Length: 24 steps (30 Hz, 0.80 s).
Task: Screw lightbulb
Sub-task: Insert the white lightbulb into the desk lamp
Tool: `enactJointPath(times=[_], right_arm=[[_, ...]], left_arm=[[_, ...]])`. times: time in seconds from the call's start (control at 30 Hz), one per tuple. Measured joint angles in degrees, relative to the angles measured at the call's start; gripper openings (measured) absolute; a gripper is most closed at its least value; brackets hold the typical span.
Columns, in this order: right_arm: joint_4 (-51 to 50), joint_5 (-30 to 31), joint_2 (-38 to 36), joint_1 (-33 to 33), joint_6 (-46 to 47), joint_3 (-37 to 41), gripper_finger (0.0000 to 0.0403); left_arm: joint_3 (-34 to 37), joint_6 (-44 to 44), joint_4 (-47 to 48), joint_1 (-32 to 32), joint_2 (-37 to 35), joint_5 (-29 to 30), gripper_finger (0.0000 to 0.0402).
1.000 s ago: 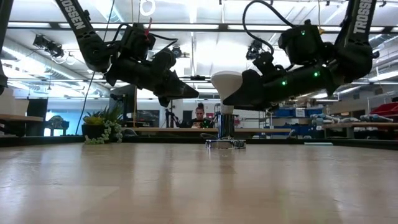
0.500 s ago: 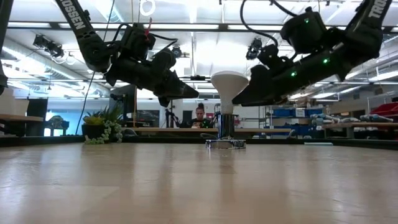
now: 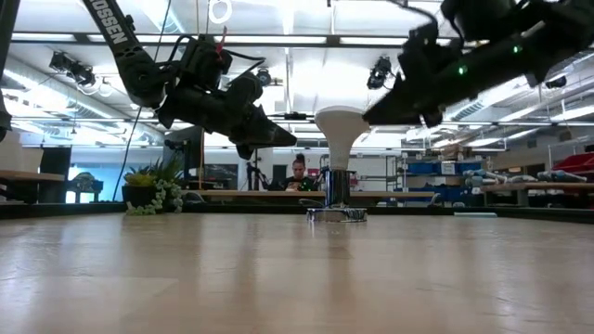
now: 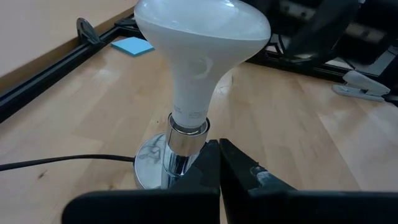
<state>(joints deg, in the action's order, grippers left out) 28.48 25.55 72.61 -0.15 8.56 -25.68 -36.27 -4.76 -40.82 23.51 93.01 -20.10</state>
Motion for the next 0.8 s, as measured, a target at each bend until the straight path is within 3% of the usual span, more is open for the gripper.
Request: enactJointPath(times=[0.27,0.57,0.8], right_arm=[[-3.4,-1.1,-1.4,0.3,-3.0,-8.4,0.0016],[-23.4,-1.6,1.1,-5.7,0.5,-22.0,0.0024],[-25.4,-2.7,7.1,-7.8,2.7,-24.0,0.0007]], left_arm=[[0.0,0.0,0.0,0.0,0.0,0.0,0.0001],[0.0,0.0,-0.1,0.0,0.0,0.3,0.0001],[0.0,0.0,-0.1,0.0,0.0,0.5,0.0001]])
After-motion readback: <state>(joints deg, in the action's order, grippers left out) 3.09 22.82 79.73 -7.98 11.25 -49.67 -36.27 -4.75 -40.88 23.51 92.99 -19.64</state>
